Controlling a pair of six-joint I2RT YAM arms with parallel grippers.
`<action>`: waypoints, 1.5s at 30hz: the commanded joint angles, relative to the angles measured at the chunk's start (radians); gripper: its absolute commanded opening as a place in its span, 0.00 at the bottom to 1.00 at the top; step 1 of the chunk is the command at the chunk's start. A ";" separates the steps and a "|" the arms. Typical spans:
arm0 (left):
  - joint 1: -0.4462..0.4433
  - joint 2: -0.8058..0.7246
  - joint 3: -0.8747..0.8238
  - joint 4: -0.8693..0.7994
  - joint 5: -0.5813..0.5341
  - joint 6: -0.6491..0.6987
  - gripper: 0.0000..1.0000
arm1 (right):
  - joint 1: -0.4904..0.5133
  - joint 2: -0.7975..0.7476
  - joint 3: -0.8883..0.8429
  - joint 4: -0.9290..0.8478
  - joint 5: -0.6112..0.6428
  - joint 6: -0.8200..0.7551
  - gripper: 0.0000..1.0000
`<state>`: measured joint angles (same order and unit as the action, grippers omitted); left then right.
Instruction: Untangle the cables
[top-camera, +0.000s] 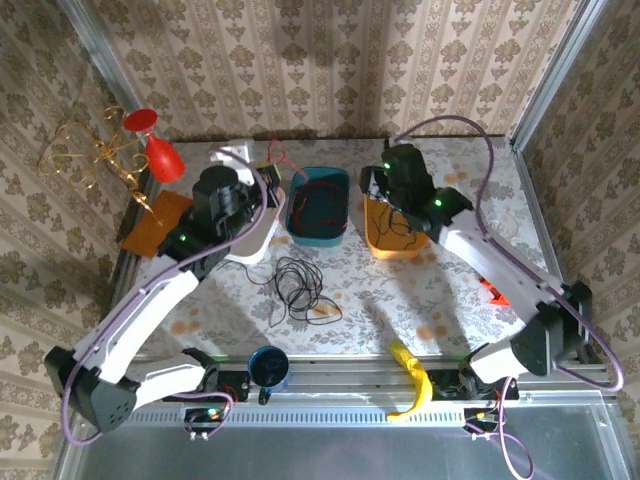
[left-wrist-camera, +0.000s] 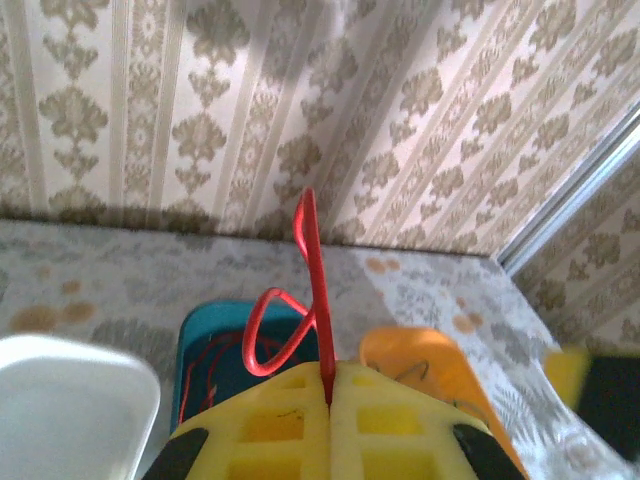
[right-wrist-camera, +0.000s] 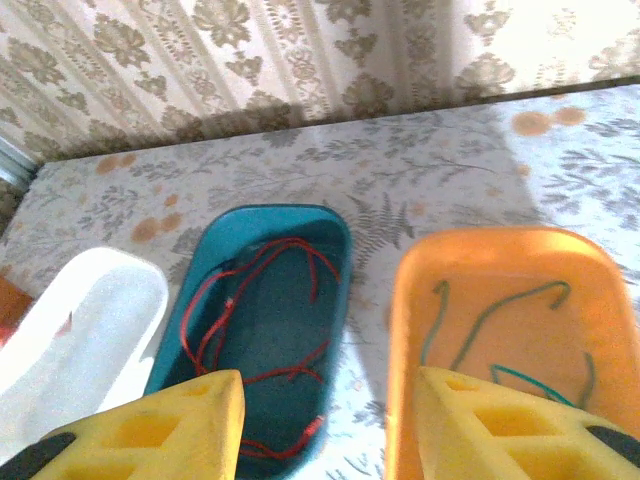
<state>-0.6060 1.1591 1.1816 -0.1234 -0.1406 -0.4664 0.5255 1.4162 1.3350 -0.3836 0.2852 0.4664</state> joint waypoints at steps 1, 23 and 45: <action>0.043 0.098 0.040 0.123 0.094 0.029 0.00 | -0.007 -0.095 -0.106 0.007 0.053 -0.027 0.49; -0.034 0.665 0.089 0.118 -0.015 -0.004 0.10 | -0.013 -0.330 -0.278 -0.098 -0.008 -0.024 0.47; -0.150 0.249 -0.153 -0.101 -0.082 0.031 0.97 | 0.009 -0.299 -0.335 -0.071 -0.236 -0.015 0.47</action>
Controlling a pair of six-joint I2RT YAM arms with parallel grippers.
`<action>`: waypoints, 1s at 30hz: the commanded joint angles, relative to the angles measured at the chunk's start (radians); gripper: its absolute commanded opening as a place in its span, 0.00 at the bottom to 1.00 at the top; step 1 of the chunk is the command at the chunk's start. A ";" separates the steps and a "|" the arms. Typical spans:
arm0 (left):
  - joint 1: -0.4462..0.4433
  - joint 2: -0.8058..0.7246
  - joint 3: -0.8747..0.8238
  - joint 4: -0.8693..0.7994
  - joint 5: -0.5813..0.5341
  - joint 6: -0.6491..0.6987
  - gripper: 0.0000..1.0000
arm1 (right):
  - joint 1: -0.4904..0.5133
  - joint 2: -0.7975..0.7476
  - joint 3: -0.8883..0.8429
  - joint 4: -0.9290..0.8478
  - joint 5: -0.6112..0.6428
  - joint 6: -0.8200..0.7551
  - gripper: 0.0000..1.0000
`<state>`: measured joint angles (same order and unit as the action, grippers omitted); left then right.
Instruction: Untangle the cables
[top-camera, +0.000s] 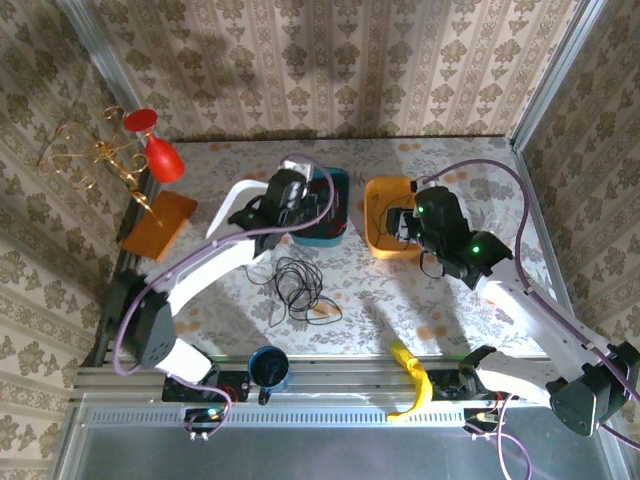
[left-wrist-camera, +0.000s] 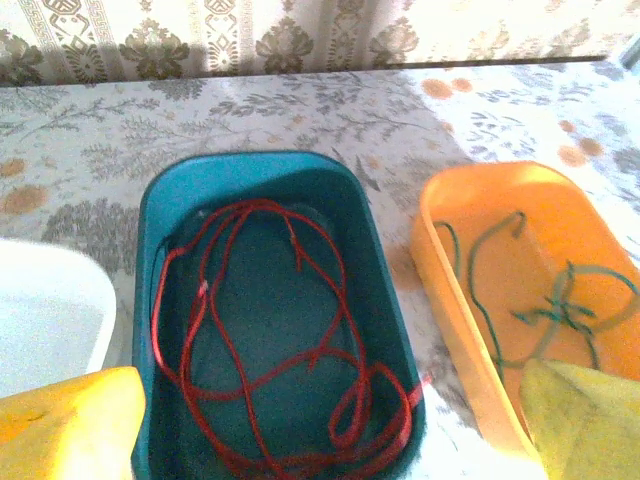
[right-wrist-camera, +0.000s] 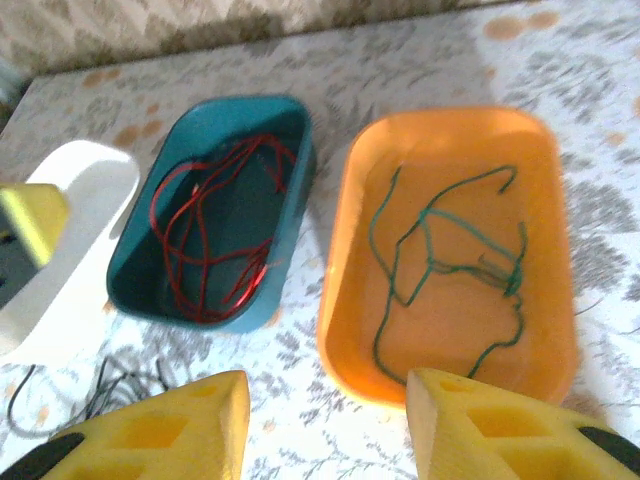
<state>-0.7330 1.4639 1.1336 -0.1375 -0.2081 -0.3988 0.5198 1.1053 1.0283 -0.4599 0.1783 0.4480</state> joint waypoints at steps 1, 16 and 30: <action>-0.034 -0.093 -0.154 -0.117 -0.013 -0.061 0.97 | 0.027 0.033 -0.031 0.003 -0.174 -0.004 0.47; -0.193 -0.255 -0.480 -0.428 -0.056 -0.469 0.73 | 0.181 0.170 -0.022 -0.008 -0.101 -0.017 0.42; -0.201 -0.191 -0.503 -0.364 -0.069 -0.493 0.28 | 0.181 0.175 -0.037 -0.013 -0.077 -0.022 0.41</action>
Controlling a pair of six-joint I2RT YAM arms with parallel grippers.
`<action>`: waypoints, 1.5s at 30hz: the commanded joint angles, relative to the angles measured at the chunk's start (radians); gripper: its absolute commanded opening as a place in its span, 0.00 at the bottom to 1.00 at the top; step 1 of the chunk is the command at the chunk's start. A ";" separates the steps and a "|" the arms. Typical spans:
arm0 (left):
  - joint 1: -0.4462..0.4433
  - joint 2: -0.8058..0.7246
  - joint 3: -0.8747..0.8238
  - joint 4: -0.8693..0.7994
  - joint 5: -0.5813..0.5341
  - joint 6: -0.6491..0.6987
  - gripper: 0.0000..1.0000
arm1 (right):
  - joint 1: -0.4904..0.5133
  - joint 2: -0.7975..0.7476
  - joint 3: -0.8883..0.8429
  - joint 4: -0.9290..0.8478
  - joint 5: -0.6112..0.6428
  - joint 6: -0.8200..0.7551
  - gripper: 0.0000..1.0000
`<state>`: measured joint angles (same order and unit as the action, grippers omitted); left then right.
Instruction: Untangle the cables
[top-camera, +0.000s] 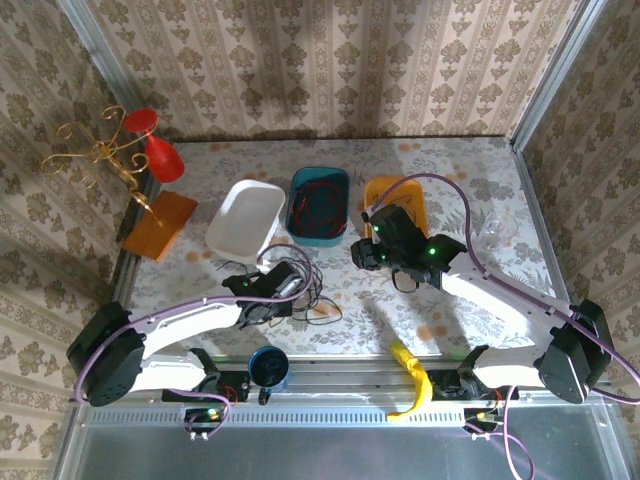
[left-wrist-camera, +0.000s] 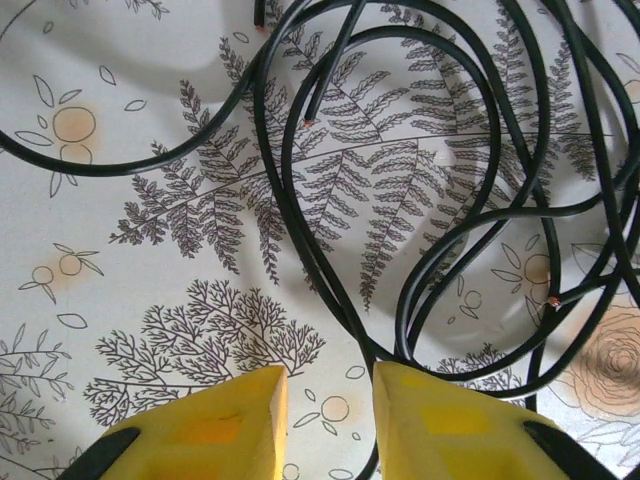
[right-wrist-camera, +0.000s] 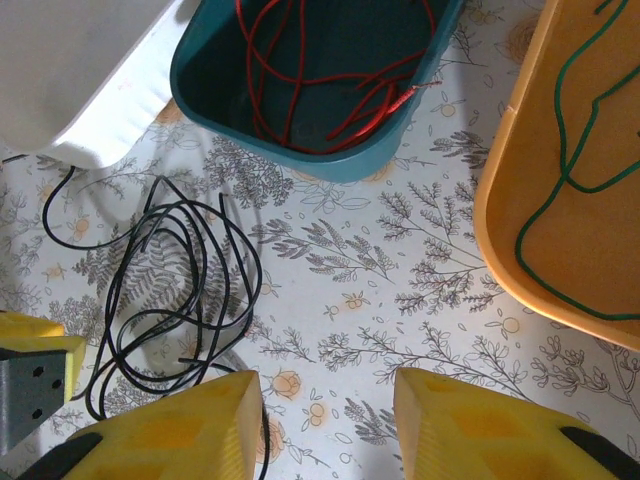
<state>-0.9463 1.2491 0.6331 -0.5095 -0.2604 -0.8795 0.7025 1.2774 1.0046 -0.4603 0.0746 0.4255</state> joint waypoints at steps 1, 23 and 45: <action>0.013 0.036 0.002 0.014 -0.013 -0.004 0.28 | -0.002 0.002 -0.013 -0.013 0.025 -0.002 0.41; -0.024 0.008 -0.003 0.082 0.003 0.027 0.40 | -0.001 0.010 -0.012 -0.012 0.024 -0.011 0.40; -0.019 0.194 0.031 0.078 0.110 0.051 0.25 | -0.001 0.007 -0.013 -0.026 0.045 -0.018 0.40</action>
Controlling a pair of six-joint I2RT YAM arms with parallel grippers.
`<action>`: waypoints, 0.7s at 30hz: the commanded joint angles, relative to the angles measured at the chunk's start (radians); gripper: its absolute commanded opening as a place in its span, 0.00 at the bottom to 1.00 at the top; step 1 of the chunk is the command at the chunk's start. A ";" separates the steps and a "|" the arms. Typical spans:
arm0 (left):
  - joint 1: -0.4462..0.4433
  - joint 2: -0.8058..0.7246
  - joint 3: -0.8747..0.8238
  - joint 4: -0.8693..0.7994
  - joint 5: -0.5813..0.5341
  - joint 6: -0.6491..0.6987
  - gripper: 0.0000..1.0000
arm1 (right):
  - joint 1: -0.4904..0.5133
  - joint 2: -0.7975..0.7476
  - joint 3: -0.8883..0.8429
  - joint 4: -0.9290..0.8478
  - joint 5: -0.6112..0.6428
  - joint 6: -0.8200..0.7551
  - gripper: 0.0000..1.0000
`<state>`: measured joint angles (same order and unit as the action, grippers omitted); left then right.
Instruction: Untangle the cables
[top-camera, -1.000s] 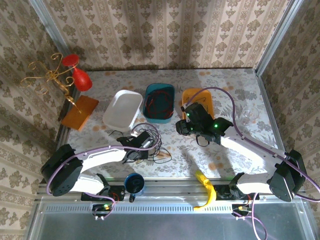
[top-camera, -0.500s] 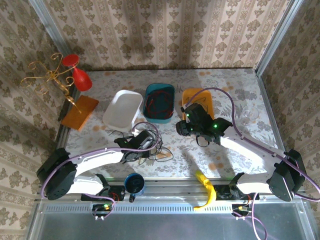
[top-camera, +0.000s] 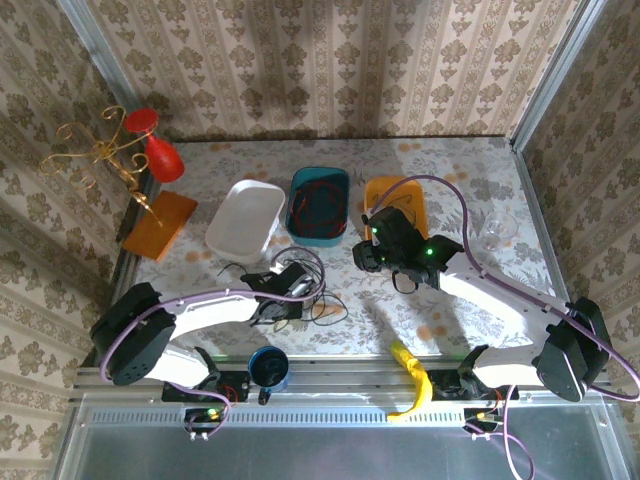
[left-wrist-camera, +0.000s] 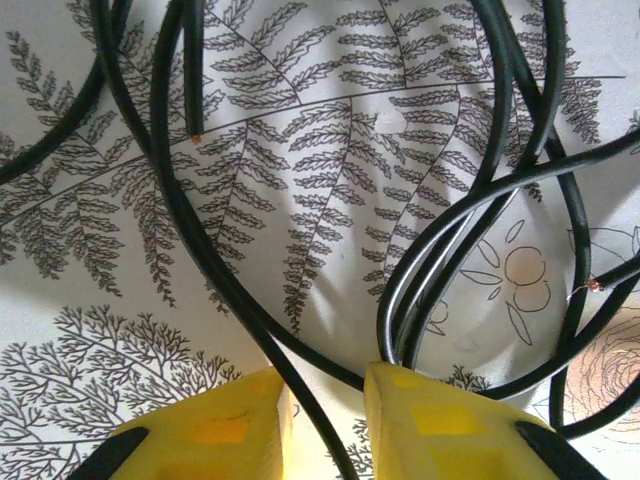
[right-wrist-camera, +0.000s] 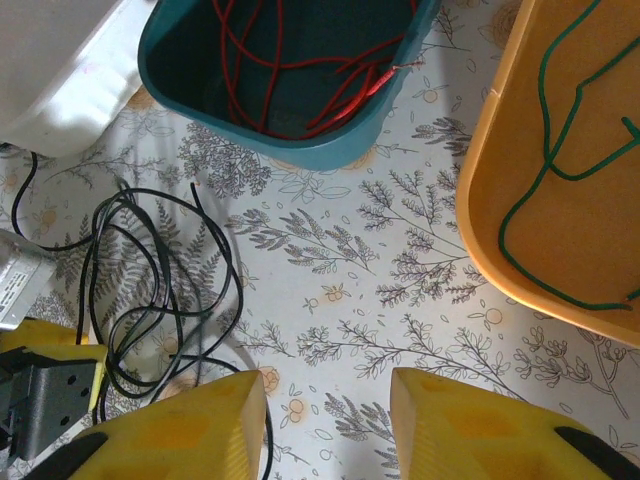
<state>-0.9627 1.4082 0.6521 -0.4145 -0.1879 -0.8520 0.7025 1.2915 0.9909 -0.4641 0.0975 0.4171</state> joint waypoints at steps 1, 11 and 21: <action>-0.003 0.043 0.016 -0.019 0.043 0.026 0.22 | -0.001 -0.009 0.001 -0.022 0.022 -0.009 0.40; -0.016 -0.029 0.115 -0.028 0.032 0.117 0.00 | -0.001 -0.037 0.001 -0.019 -0.031 -0.015 0.40; 0.132 -0.317 0.110 0.212 0.357 0.174 0.00 | 0.051 0.070 0.026 0.070 -0.282 -0.017 0.44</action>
<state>-0.8520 1.1103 0.7437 -0.2584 0.0273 -0.7128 0.7246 1.3033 0.9943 -0.4156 -0.1055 0.4141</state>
